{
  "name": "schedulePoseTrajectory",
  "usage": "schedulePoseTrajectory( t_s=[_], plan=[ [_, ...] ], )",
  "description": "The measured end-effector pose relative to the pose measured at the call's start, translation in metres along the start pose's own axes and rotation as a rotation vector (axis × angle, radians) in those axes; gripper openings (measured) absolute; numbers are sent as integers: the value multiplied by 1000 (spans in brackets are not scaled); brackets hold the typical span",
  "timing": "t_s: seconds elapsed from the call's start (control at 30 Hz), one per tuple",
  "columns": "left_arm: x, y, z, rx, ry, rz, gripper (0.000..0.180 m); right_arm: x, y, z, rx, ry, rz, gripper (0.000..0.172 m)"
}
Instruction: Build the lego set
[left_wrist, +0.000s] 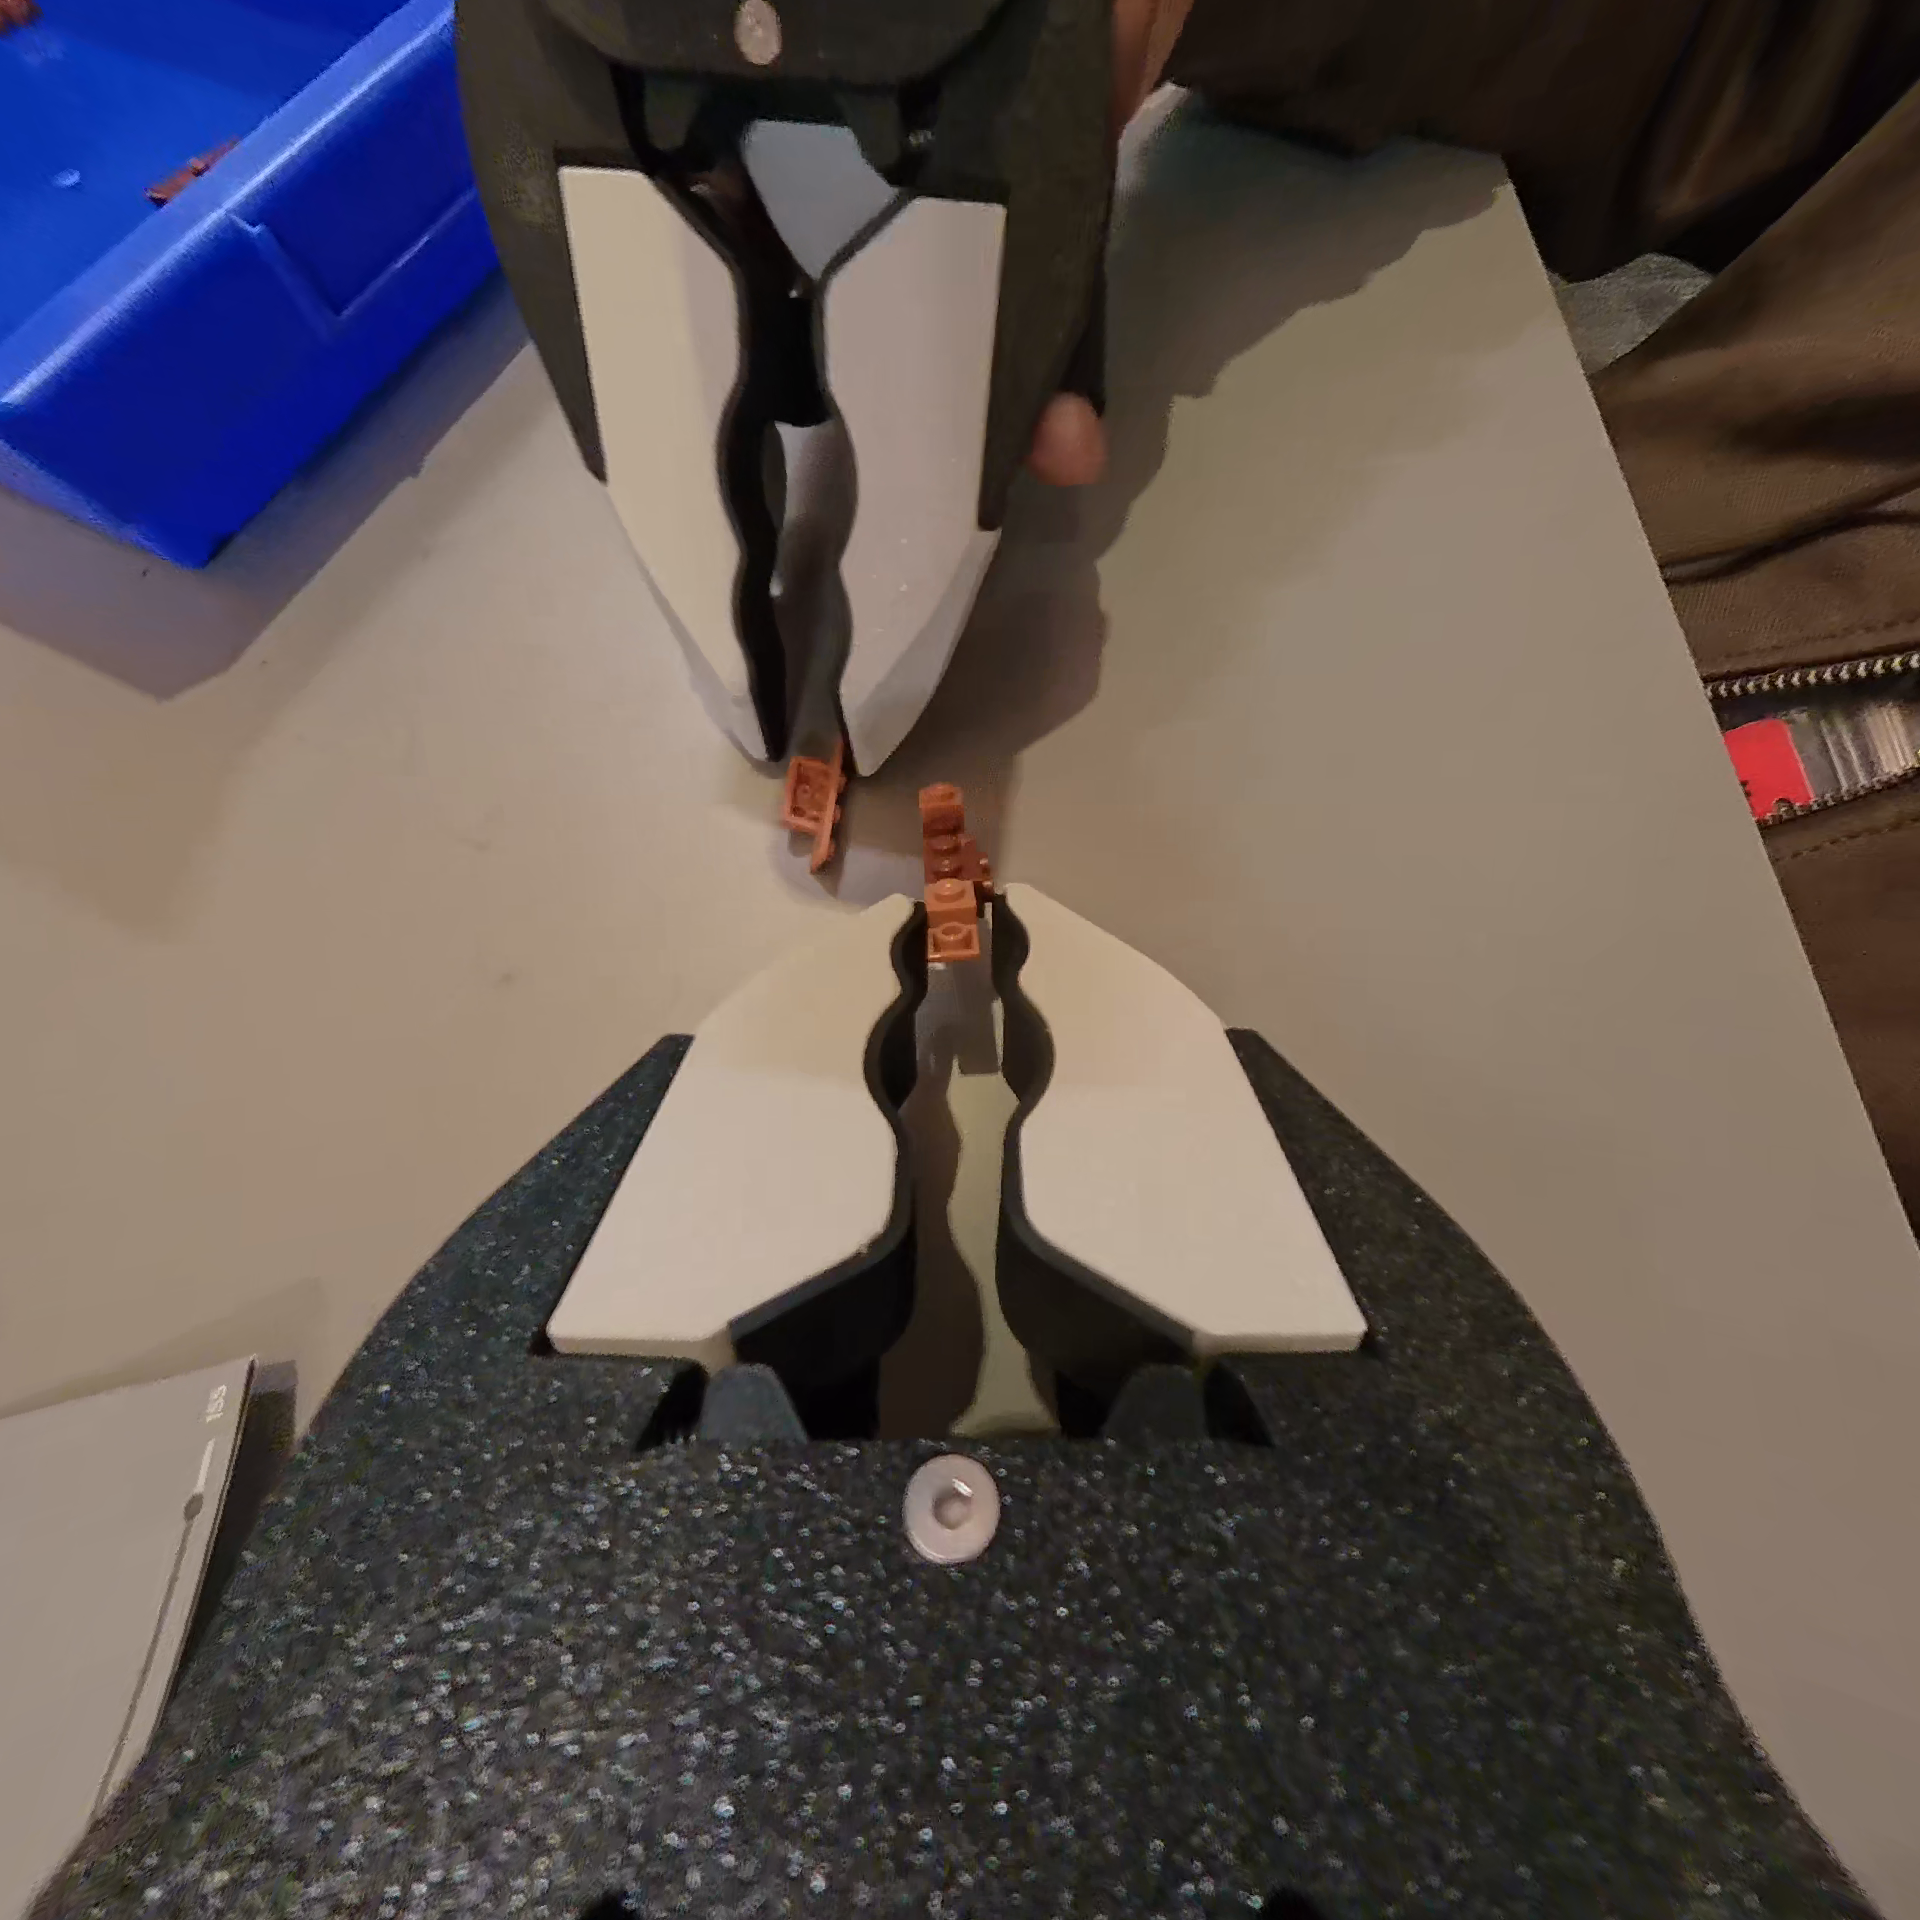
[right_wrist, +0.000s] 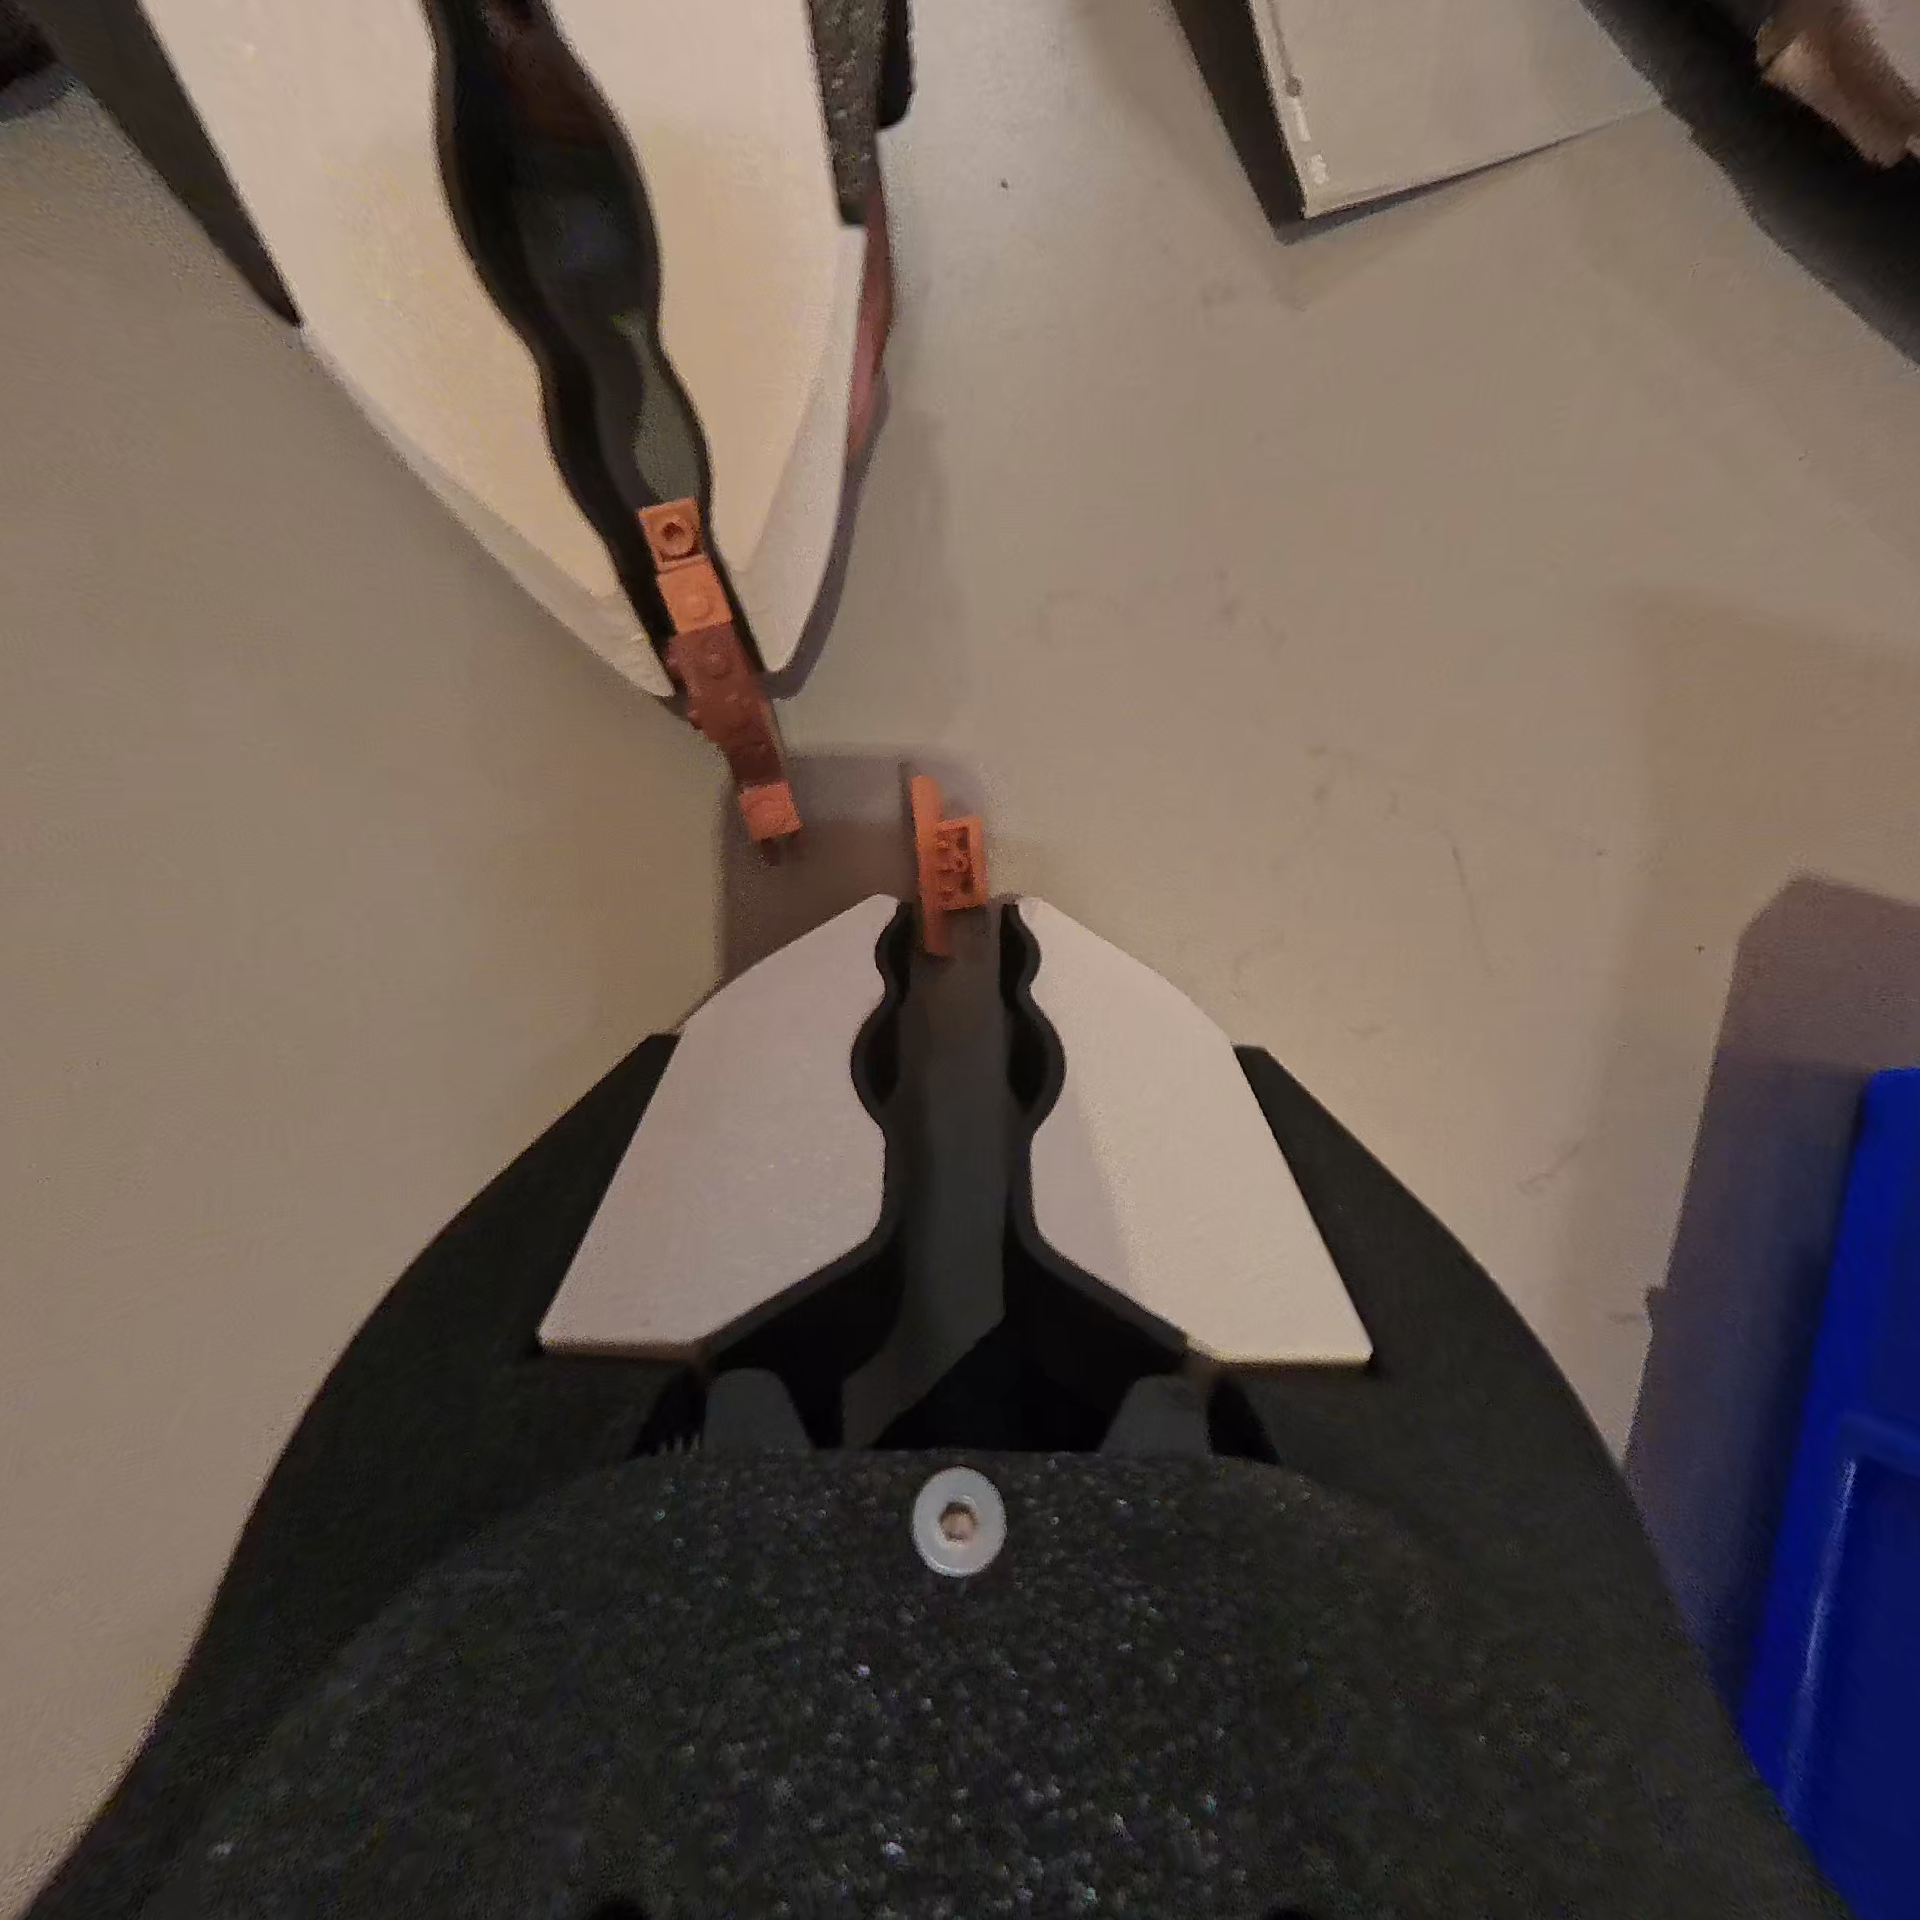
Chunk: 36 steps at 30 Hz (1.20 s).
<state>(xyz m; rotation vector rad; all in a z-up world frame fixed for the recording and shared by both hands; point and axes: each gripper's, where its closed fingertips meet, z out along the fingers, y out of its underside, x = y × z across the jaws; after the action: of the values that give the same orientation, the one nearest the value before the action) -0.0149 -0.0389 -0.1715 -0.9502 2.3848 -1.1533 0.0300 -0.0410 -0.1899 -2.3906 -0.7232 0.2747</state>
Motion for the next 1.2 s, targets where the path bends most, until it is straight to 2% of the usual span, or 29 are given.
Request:
schedulePoseTrajectory(
  t_s=[0.03, 0.23, 0.33, 0.93, 1.07, 1.2],
  plan=[
    [-1, 0, -1, 2, -3, -6, 11, -2, -1, 0, 6, -11, -9, 16],
    [-5, 0, -7, 7, -18, -18, 11, 8, -14, -12, 120, -55, 94, 16],
    [-6, 1, -8, 7, -21, -23, 11, 12, -9, -7, 96, -46, 117, 15],
    [-6, 8, -9, -33, -19, -43, 11, -3, -9, 1, 26, 65, -88, 20],
    [-6, 10, -9, -46, -21, -46, 11, -6, -10, 2, 22, 62, -66, 20],
    [-8, 12, -11, -56, -32, -51, 11, -5, -10, 0, 35, 47, 44, 20]
  ],
)
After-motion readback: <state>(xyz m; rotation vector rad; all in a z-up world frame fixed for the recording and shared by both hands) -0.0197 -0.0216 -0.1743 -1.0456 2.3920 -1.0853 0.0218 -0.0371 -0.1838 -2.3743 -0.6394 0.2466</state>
